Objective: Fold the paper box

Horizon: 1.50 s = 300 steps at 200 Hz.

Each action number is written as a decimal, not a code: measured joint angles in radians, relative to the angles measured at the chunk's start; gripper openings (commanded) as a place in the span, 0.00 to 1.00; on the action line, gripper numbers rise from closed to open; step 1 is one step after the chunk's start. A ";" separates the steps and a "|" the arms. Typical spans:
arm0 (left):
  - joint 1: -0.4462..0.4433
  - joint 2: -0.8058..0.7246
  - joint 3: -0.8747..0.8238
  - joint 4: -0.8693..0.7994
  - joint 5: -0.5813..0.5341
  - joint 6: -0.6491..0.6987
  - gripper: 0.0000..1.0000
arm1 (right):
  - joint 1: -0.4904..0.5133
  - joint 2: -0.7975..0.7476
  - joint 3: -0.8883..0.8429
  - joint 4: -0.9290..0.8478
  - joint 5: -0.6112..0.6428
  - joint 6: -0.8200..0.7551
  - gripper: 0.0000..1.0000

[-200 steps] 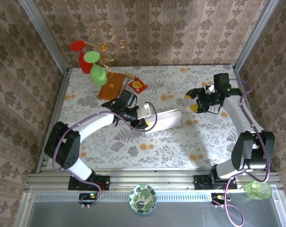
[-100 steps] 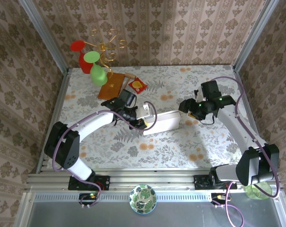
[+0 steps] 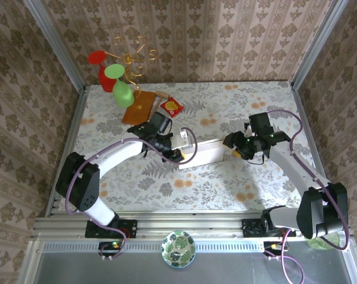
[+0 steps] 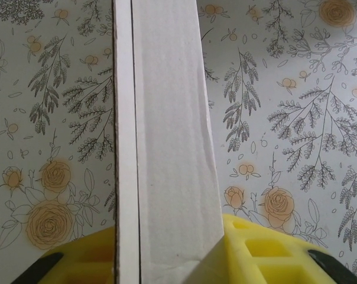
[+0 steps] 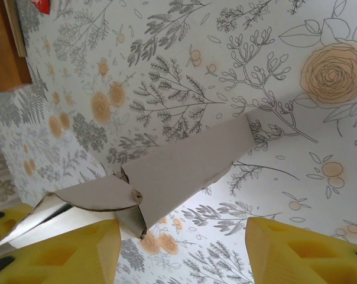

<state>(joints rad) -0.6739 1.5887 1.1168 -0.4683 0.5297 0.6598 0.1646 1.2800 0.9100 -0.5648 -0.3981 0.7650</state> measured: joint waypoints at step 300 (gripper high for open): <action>-0.028 0.002 0.002 0.011 -0.064 -0.008 0.33 | 0.022 0.012 0.257 -0.203 0.131 -0.665 0.33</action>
<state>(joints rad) -0.7017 1.5909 1.1183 -0.4576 0.4660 0.6514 0.1864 1.2919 1.1667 -0.7677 -0.2672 0.1005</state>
